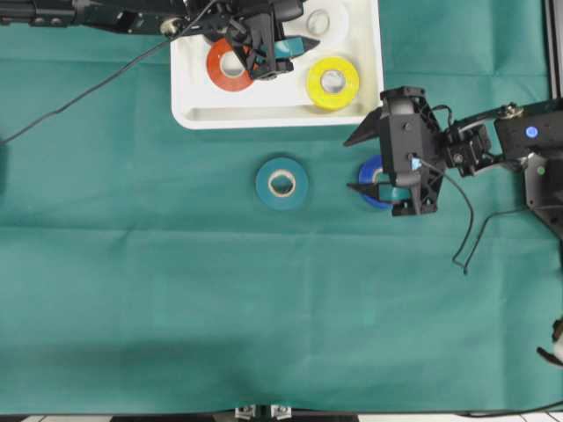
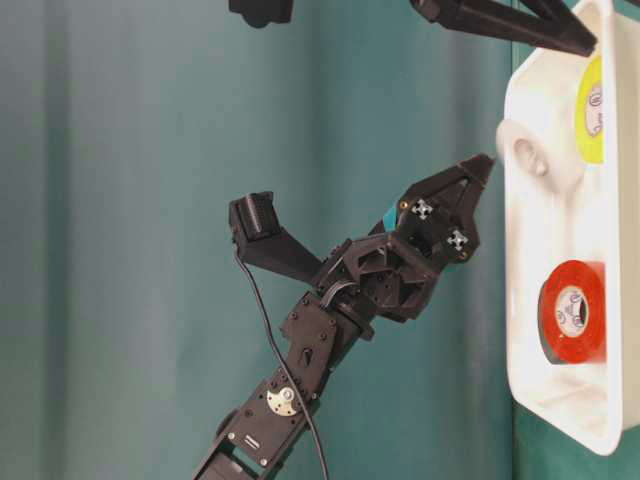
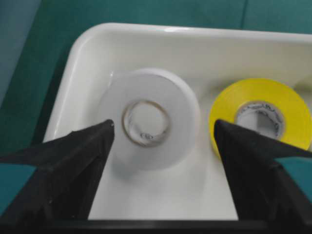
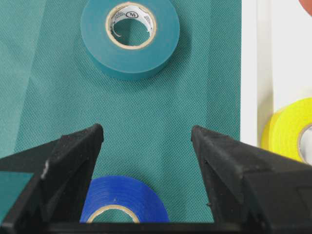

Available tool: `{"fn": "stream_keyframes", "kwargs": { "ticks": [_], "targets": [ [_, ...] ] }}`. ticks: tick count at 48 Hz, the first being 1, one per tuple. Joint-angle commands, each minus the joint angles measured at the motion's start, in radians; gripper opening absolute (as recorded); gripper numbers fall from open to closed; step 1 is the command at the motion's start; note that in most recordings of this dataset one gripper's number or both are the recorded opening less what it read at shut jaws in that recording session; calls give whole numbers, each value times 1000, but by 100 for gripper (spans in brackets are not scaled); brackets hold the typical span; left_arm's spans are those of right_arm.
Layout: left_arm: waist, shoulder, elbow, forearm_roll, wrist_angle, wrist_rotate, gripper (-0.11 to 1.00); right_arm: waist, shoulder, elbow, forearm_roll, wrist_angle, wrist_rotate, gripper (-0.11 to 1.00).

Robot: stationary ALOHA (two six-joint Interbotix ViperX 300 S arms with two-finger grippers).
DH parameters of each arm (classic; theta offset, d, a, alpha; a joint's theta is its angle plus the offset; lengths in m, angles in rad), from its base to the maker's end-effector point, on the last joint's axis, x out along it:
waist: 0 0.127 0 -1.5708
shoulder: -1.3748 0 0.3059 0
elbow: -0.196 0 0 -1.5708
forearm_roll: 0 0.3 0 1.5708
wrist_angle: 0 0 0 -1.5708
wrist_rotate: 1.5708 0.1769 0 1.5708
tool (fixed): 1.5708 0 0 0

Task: Put the tape alternately from left to right into the white case.
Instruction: 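Lift the white roll and carry it into the tray's upper right, then release the white roll and withdraw the left gripper over the teal roll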

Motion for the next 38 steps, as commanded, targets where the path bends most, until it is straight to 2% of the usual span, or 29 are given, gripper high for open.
{"fn": "stream_keyframes", "kwargs": {
  "ticks": [1, 24, 38],
  "targets": [
    [-2, -26, -9, 2, -9, -2, 84, 2, -9, -6, 3, -8, 0, 80],
    [-20, -49, 9, 2, 9, 2, 84, 2, -9, -6, 3, -8, 0, 80],
    [-69, -124, 106, 2, 11, 2, 84, 2, -8, -6, 3, -8, 0, 80]
  ]
}}
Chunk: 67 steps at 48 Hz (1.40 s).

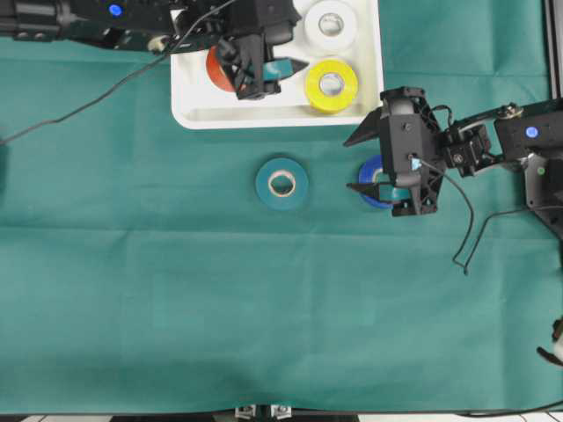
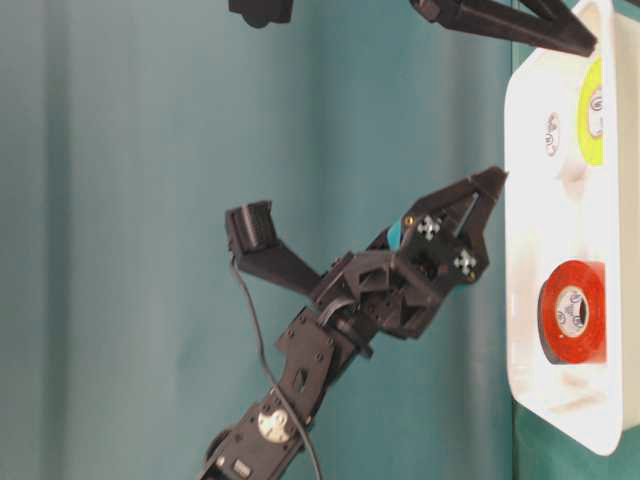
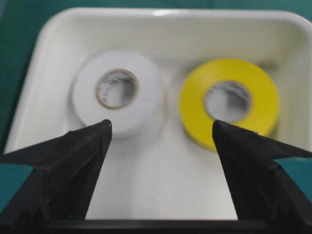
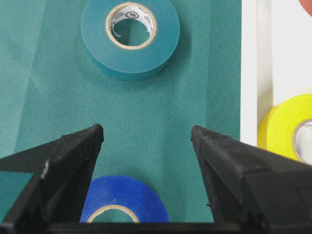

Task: Put the tape alternately from left to right into the white case.
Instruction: 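Release the white roll and withdraw the left gripper over the teal roll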

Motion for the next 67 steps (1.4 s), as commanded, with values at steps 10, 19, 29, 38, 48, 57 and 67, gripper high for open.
{"fn": "stream_keyframes", "kwargs": {
  "ticks": [10, 19, 29, 38, 48, 57, 67],
  "targets": [
    [-57, -114, 94, 2, -3, -5, 84, 0, -9, -8, 2, -8, 0, 80],
    [-92, -150, 140, 2, -3, -5, 83, 2, -9, -8, 0, -8, 0, 80],
    [-126, -175, 186, 2, -3, -6, 83, 2, -9, -8, 0, -8, 0, 80],
    [-169, -193, 222, 0, -3, -8, 83, 2, -9, -8, 0, -8, 0, 80],
    [-216, -219, 264, -3, -3, -11, 83, 2, -9, -8, 2, -8, 0, 80],
    [-258, -245, 311, -5, -5, -20, 83, 0, -9, -6, 2, -8, 0, 80],
    [-290, -253, 344, -3, -3, -48, 83, 2, -8, -6, 2, -8, 0, 80]
  ]
}}
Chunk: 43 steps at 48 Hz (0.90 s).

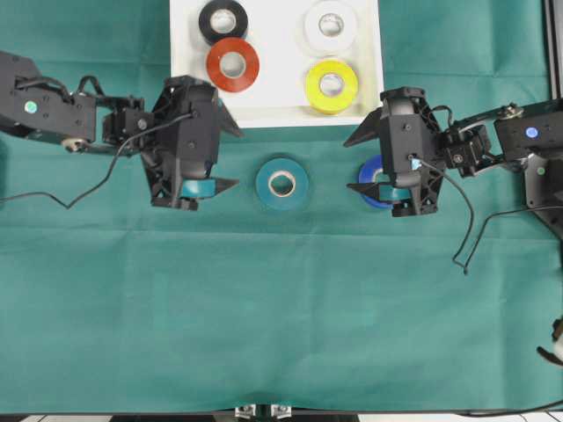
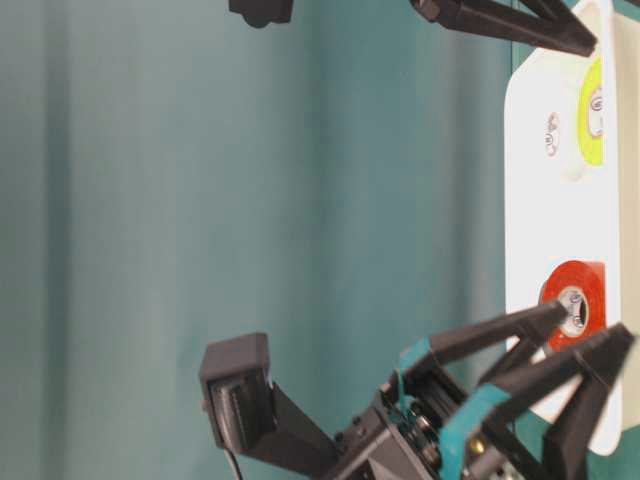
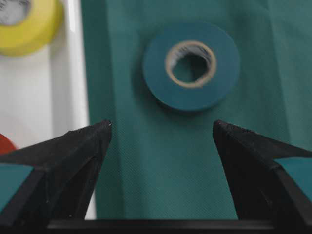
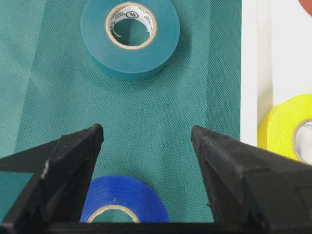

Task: Put the tape alternately from left to right into the white case.
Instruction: 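Release the white roll and withdraw the left gripper over the teal roll, then lower the right gripper into the blue roll's hole and grip it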

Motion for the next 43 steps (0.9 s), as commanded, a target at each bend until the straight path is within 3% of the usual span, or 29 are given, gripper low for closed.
{"fn": "stream_keyframes", "kwargs": {
  "ticks": [1, 14, 43],
  "targets": [
    [-12, -26, 15, -3, -3, -8, 83, 3, -8, -6, 2, -8, 0, 80],
    [-34, -28, 28, -2, -5, -60, 83, 3, -6, -5, 2, -8, 0, 80],
    [-34, -26, 31, -2, -3, -60, 83, 3, -9, 14, 2, 2, 2, 80]
  ]
}}
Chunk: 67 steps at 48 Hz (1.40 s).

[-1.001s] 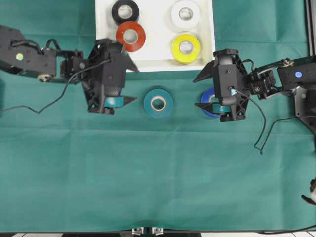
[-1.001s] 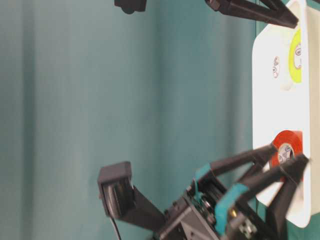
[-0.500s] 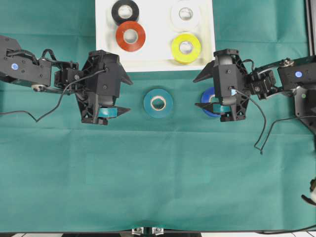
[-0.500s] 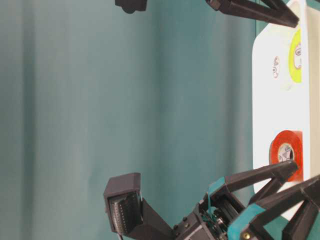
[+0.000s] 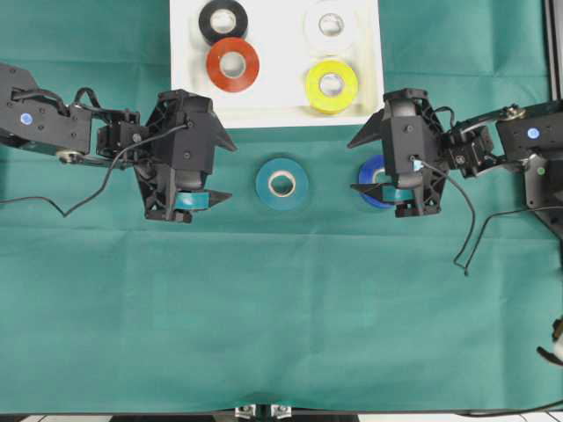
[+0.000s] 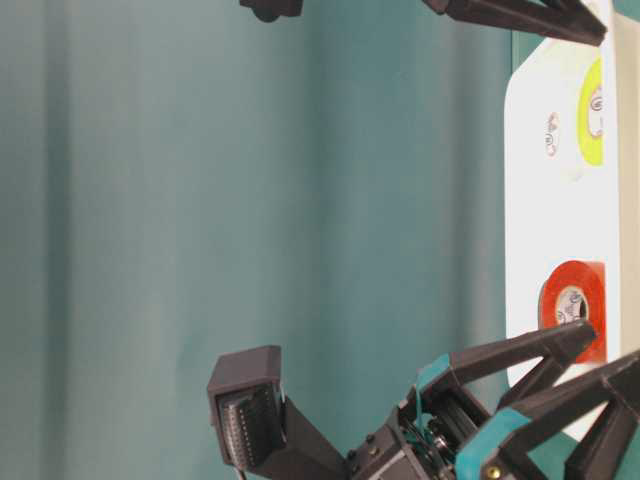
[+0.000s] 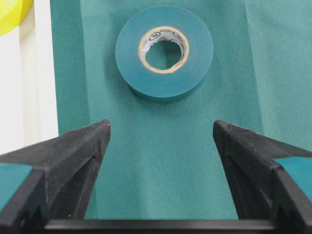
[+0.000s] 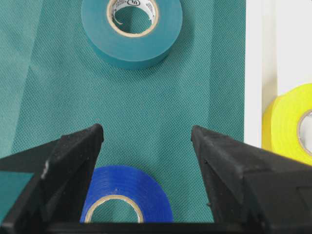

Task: Put the tape alternately from left to right into the white case.
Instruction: 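Lower the right gripper into the blue roll's hole and grip it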

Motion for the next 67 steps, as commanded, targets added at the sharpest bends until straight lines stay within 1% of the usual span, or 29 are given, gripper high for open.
{"fn": "stream_keyframes", "kwargs": {
  "ticks": [1, 8, 11, 24, 36, 46, 59, 67],
  "targets": [
    [-3, -28, 11, -3, -5, -2, 83, 3, -11, 0, 2, 2, 2, 80],
    [-3, -28, 15, -2, -6, -2, 83, 3, -35, 32, 6, 21, 5, 80],
    [-3, -28, 15, -3, -6, -2, 83, 3, -55, 51, 15, 28, 21, 80],
    [-3, -26, 11, -3, -5, -2, 83, 3, -121, 124, 15, 60, 104, 80],
    [-3, -26, 8, -3, -6, -3, 83, 3, -129, 129, 14, 67, 114, 80],
    [-8, -26, 8, -3, -6, -5, 83, 0, -98, 123, 12, 67, 114, 80],
    [-15, -23, 8, -2, -6, -5, 83, -57, -34, 110, 11, 61, 114, 80],
    [-17, -23, 11, -3, -6, -5, 83, -60, 23, 89, 9, 46, 112, 80]
  ]
}}
